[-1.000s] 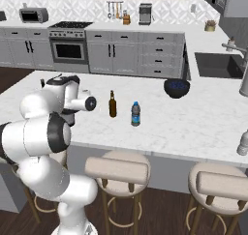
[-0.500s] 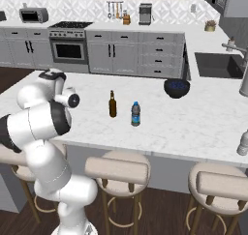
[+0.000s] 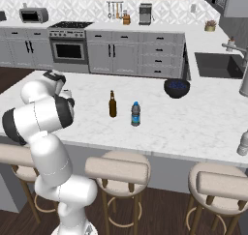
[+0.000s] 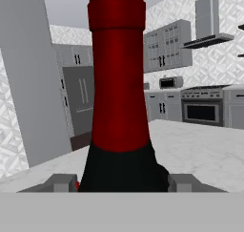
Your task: Move the plastic bottles in the middle to the plastics group, and the glass bottles in the middle to the glass group.
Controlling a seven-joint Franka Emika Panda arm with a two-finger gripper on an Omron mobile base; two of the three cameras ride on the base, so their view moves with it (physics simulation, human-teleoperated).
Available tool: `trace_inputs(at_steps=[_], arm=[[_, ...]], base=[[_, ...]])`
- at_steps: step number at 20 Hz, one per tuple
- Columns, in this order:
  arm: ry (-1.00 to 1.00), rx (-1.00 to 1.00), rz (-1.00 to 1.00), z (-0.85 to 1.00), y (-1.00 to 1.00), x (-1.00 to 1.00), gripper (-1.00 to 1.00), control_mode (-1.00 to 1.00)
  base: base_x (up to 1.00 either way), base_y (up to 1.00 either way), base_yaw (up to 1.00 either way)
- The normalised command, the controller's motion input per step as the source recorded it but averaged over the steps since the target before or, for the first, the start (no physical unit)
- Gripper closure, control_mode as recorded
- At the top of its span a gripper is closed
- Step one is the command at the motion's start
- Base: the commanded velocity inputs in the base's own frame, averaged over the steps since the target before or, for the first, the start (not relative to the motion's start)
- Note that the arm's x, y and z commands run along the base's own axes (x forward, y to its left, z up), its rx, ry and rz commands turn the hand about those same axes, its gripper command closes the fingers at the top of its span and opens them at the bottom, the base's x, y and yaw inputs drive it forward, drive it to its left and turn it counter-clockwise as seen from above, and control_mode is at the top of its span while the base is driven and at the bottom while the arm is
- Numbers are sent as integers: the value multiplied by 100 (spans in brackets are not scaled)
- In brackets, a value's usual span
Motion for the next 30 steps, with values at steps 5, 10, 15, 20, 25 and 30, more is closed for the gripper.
trace_inputs(at_steps=[5, 10, 15, 20, 25, 30], arm=[[1, 0, 0, -16, 0, 9, 100, -100], [0, -4, 0, -10, 0, 13, 100, -100], [-1, -14, 0, -19, 4, 5, 100, -100], [0, -6, 0, -21, 3, 6, 100, -100], [0, 0, 0, -24, -2, 2, 100, -100], [0, 0, 0, -27, -2, 0, 100, -100]], base=[[0, 0, 0], [0, 0, 0], [0, 0, 0], [0, 0, 0], [0, 0, 0], [0, 0, 0]])
